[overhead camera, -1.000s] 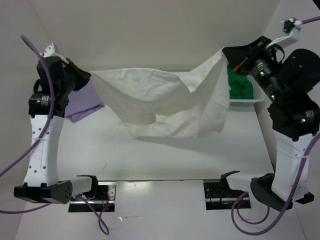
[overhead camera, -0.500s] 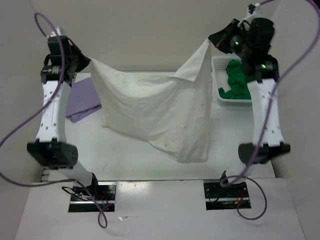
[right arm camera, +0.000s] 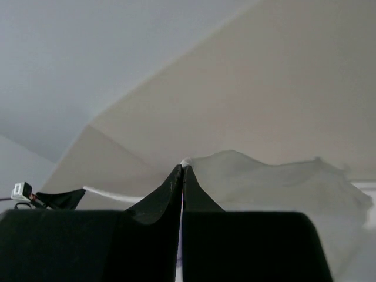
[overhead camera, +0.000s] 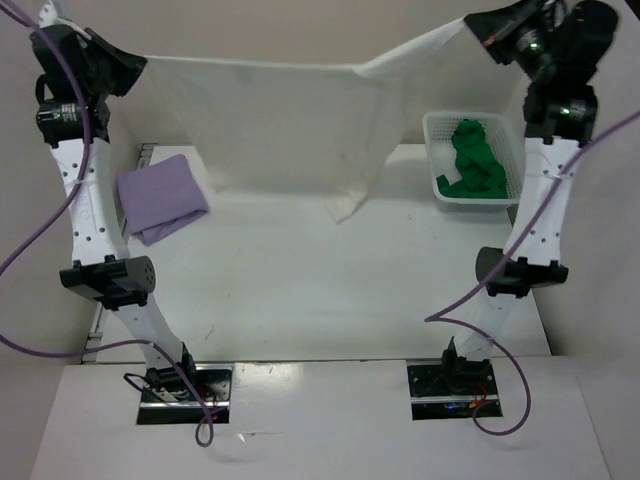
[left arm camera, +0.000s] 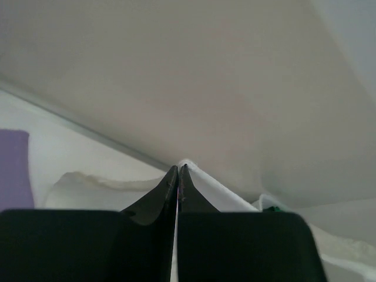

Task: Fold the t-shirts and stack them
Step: Flatten out the tshirt

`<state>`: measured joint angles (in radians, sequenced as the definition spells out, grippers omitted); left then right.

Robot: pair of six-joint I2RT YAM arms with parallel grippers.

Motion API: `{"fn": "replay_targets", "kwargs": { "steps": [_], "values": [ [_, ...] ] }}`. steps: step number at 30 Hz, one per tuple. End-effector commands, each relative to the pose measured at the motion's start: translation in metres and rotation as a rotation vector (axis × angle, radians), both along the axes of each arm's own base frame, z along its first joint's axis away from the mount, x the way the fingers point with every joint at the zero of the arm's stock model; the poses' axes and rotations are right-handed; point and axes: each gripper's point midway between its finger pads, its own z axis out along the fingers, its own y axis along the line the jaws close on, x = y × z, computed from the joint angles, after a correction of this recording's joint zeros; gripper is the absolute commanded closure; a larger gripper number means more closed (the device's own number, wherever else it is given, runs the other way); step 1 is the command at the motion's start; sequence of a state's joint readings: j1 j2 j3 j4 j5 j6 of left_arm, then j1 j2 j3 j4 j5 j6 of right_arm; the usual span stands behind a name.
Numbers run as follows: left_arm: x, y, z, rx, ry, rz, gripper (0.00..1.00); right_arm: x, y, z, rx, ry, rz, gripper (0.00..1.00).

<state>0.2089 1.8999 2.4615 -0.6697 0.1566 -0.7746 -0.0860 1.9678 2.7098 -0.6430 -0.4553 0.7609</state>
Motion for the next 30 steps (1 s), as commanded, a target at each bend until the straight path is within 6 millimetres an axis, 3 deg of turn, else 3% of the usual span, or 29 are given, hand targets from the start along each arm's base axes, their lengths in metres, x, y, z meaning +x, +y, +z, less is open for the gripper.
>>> {"fn": "replay_targets", "kwargs": {
  "steps": [1, 5, 6, 7, 8, 9, 10, 11, 12, 13, 14, 15, 16, 17, 18, 21, 22, 25, 28, 30],
  "values": [
    [-0.026, -0.002, 0.062, 0.001, -0.164, -0.013, 1.0, -0.092, -0.006, 0.102, -0.008, -0.299, 0.037, 1.0],
    [-0.035, -0.001, 0.047, 0.026, -0.117, -0.005, 1.0, -0.082, -0.008, 0.044, -0.069, -0.137, 0.054, 1.0],
    [-0.033, 0.002, 0.03, 0.03, -0.075, 0.006, 1.0, -0.081, -0.008, 0.009, -0.066, -0.05, 0.054, 1.0],
    [-0.036, 0.005, 0.022, 0.059, -0.053, 0.018, 1.0, -0.082, -0.01, -0.009, -0.073, -0.015, 0.045, 1.0],
    [-0.051, 0.008, 0.026, 0.082, -0.058, 0.049, 1.0, -0.083, -0.013, -0.029, -0.102, 0.012, 0.024, 1.0],
    [-0.055, 0.009, 0.017, 0.09, -0.037, 0.056, 1.0, -0.088, -0.011, -0.072, -0.104, 0.102, 0.013, 1.0],
    [-0.065, 0.009, -0.009, 0.09, 0.018, 0.061, 1.0, -0.088, -0.019, -0.096, -0.113, 0.15, -0.039, 1.0],
    [-0.072, 0.01, -0.027, 0.094, 0.058, 0.069, 1.0, -0.087, -0.02, -0.152, -0.129, 0.264, -0.053, 1.0],
    [-0.078, 0.013, -0.041, 0.094, 0.086, 0.091, 1.0, -0.093, -0.013, -0.173, -0.146, 0.304, -0.06, 1.0],
    [-0.097, 0.011, -0.042, 0.111, 0.08, 0.106, 1.0, -0.104, -0.013, -0.184, -0.15, 0.319, -0.083, 1.0],
    [-0.104, 0.013, -0.095, 0.095, 0.197, 0.116, 1.0, -0.109, -0.017, -0.208, -0.16, 0.375, -0.101, 1.0],
    [-0.114, 0.014, -0.116, 0.101, 0.243, 0.144, 1.0, -0.119, -0.018, -0.262, -0.158, 0.499, -0.103, 1.0],
    [-0.134, 0.014, -0.125, 0.106, 0.263, 0.169, 1.0, -0.132, -0.02, -0.273, -0.162, 0.513, -0.122, 1.0],
    [-0.149, 0.016, -0.176, 0.099, 0.38, 0.183, 1.0, -0.147, -0.026, -0.321, -0.172, 0.622, -0.156, 1.0],
    [-0.161, 0.017, -0.197, 0.102, 0.432, 0.201, 1.0, -0.16, -0.027, -0.34, -0.176, 0.677, -0.162, 1.0],
    [-0.199, 0.015, -0.246, 0.102, 0.552, 0.222, 1.0, -0.2, -0.023, -0.379, -0.163, 0.797, -0.153, 1.0],
    [-0.218, 0.011, -0.274, 0.095, 0.623, 0.214, 1.0, -0.209, -0.02, -0.384, -0.144, 0.823, -0.148, 1.0],
    [-0.248, 0.0, -0.3, 0.074, 0.707, 0.186, 1.0, -0.235, 0.001, -0.384, -0.089, 0.879, -0.052, 1.0],
    [-0.26, -0.012, -0.29, 0.051, 0.738, 0.129, 1.0, -0.264, 0.022, -0.391, -0.068, 0.952, 0.046, 1.0],
    [-0.267, -0.017, -0.288, 0.046, 0.763, 0.103, 1.0, -0.294, 0.032, -0.408, -0.085, 1.035, 0.106, 1.0]
  ]
}}
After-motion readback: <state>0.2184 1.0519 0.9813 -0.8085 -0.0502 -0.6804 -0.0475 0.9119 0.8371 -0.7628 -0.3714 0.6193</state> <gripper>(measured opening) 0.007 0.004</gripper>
